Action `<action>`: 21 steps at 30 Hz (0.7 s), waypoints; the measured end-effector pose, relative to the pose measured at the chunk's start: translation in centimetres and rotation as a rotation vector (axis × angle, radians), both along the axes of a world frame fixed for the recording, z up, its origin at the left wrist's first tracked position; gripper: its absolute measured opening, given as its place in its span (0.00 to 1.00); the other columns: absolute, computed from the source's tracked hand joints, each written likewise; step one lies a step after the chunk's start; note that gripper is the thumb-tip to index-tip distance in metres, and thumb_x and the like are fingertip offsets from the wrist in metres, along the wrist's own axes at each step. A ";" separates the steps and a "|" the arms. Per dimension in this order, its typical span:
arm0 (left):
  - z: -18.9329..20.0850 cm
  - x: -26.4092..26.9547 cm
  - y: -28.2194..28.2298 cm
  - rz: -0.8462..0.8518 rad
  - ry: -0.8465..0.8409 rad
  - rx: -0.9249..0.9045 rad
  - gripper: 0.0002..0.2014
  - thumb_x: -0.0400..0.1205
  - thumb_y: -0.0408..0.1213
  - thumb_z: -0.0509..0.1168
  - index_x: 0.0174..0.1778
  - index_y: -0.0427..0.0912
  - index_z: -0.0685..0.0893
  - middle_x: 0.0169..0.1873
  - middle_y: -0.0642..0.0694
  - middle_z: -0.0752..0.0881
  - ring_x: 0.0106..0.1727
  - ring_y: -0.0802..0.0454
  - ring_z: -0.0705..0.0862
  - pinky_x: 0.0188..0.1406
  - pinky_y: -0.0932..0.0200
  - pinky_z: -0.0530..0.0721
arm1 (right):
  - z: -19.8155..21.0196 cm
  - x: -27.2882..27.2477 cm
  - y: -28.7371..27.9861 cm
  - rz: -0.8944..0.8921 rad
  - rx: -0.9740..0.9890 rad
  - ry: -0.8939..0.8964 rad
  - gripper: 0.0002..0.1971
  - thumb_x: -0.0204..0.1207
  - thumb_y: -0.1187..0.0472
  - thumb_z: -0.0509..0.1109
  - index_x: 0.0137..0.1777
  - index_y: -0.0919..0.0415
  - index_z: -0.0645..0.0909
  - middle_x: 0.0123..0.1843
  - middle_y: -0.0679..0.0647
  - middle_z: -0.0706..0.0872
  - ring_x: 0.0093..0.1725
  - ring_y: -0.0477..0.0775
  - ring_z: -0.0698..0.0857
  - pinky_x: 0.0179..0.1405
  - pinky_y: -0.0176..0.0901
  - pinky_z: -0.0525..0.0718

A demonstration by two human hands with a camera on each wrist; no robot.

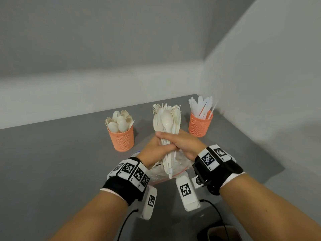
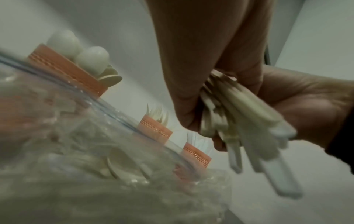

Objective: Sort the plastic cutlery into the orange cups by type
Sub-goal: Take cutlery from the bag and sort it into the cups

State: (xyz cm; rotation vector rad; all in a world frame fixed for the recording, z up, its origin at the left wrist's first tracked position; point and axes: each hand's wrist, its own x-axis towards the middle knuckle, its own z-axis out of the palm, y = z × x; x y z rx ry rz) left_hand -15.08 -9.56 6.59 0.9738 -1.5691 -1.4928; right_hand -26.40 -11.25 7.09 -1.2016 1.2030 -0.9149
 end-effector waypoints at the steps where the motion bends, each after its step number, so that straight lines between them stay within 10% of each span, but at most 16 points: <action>1: -0.2 -0.1 0.0 0.002 0.014 0.014 0.19 0.78 0.24 0.64 0.65 0.36 0.79 0.56 0.35 0.86 0.53 0.51 0.87 0.49 0.63 0.85 | 0.1 -0.1 0.1 0.035 0.005 0.061 0.26 0.68 0.46 0.75 0.65 0.54 0.80 0.59 0.54 0.88 0.60 0.52 0.87 0.67 0.52 0.82; 7: -0.6 0.4 -0.3 0.001 0.195 0.230 0.08 0.82 0.30 0.62 0.55 0.34 0.82 0.42 0.33 0.85 0.36 0.50 0.88 0.38 0.57 0.89 | 1.1 -1.0 1.0 0.114 0.058 0.126 0.20 0.77 0.43 0.65 0.52 0.63 0.81 0.33 0.55 0.85 0.32 0.51 0.82 0.37 0.42 0.81; 11: -0.5 0.8 -0.5 -0.002 0.287 0.279 0.09 0.81 0.25 0.60 0.55 0.32 0.82 0.37 0.38 0.88 0.33 0.51 0.89 0.34 0.60 0.89 | 1.1 -1.1 1.9 -0.083 -0.058 0.044 0.14 0.76 0.52 0.69 0.37 0.64 0.80 0.34 0.61 0.83 0.38 0.62 0.81 0.33 0.45 0.84; 21: 0.2 1.2 -0.3 -0.003 0.329 0.299 0.09 0.82 0.27 0.59 0.54 0.35 0.83 0.52 0.32 0.86 0.45 0.44 0.91 0.45 0.54 0.90 | 1.3 -0.9 2.3 -0.168 -0.160 -0.031 0.09 0.78 0.65 0.68 0.52 0.72 0.81 0.31 0.52 0.83 0.23 0.38 0.83 0.23 0.30 0.81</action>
